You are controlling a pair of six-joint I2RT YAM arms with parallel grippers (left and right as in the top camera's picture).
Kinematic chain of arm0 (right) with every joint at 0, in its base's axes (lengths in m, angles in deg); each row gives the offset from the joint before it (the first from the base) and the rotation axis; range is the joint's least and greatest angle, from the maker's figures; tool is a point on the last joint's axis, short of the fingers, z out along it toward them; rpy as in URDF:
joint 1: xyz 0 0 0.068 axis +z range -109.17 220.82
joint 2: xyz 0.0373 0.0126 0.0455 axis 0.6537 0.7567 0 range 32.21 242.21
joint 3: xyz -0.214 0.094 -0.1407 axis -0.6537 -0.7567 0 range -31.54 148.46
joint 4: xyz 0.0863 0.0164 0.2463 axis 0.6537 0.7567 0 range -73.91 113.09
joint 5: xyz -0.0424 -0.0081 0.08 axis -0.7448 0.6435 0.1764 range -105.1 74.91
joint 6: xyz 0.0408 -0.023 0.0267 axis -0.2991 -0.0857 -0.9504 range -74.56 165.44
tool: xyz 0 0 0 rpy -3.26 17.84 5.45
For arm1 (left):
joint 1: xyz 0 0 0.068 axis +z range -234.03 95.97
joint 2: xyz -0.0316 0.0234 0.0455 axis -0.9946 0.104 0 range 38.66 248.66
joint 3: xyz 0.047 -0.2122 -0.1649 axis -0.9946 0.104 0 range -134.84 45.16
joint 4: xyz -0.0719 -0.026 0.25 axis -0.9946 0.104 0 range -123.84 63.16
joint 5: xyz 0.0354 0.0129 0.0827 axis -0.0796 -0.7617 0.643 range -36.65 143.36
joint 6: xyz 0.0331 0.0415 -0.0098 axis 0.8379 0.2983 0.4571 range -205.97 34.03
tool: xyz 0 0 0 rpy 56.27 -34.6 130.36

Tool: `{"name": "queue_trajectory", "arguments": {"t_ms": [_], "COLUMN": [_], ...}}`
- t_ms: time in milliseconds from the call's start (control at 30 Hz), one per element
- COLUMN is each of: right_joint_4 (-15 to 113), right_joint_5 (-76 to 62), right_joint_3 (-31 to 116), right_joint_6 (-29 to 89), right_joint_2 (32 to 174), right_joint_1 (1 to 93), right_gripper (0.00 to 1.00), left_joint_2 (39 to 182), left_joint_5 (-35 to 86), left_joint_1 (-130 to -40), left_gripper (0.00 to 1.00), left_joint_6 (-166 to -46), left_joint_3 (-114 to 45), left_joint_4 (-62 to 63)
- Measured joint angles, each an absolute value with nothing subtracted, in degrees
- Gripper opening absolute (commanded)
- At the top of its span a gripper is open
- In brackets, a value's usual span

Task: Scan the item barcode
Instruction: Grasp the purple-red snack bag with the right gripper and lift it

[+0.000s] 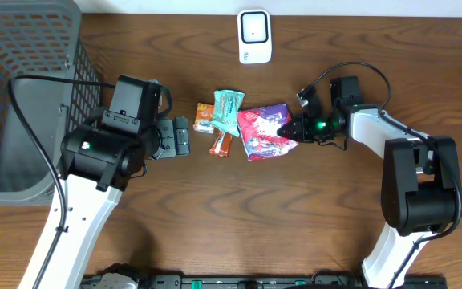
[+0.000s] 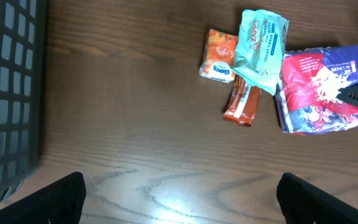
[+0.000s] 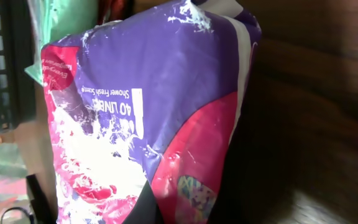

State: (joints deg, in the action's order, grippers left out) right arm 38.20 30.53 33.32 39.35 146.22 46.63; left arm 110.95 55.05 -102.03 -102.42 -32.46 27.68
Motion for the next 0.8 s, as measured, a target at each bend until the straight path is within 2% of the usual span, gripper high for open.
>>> {"name": "queue_trajectory", "arguments": {"t_ms": [133, 233, 367, 500, 633, 800], "right_joint_4": [40.54, 43.12, 46.37, 49.52, 51.12, 50.92], "right_joint_5": [29.31, 22.29, 3.71, -20.59, -42.23, -58.36], "right_joint_3": [33.93, 34.72, 36.18, 36.81, 36.88, 36.88], "right_joint_6": [39.74, 39.85, 37.67, 33.84, 30.76, 29.52], "right_joint_2": [144.04, 138.66, 128.71, 121.74, 121.70, 125.79], "right_joint_1": [46.63, 47.15, 50.02, 54.91, 58.32, 60.55], "right_gripper": [0.01, 0.01, 0.01, 0.01, 0.01, 0.01], "left_joint_2": [110.95, 110.95, 110.95, 110.95, 110.95, 110.95], "left_joint_5": [55.05, 55.05, 55.03, 55.05, 55.05, 55.05], "left_joint_1": [-102.03, -102.03, -102.03, -102.03, -102.03, -102.03], "left_gripper": [0.98, 0.98, 0.98, 0.98, 0.98, 0.98], "left_joint_6": [-102.44, -102.42, -102.42, -102.42, -102.42, -102.42], "left_joint_3": [-32.46, -32.46, -32.46, -32.46, -32.46, -32.46], "left_joint_4": [27.68, 27.68, 27.68, 27.68, 27.65, 27.65]}}
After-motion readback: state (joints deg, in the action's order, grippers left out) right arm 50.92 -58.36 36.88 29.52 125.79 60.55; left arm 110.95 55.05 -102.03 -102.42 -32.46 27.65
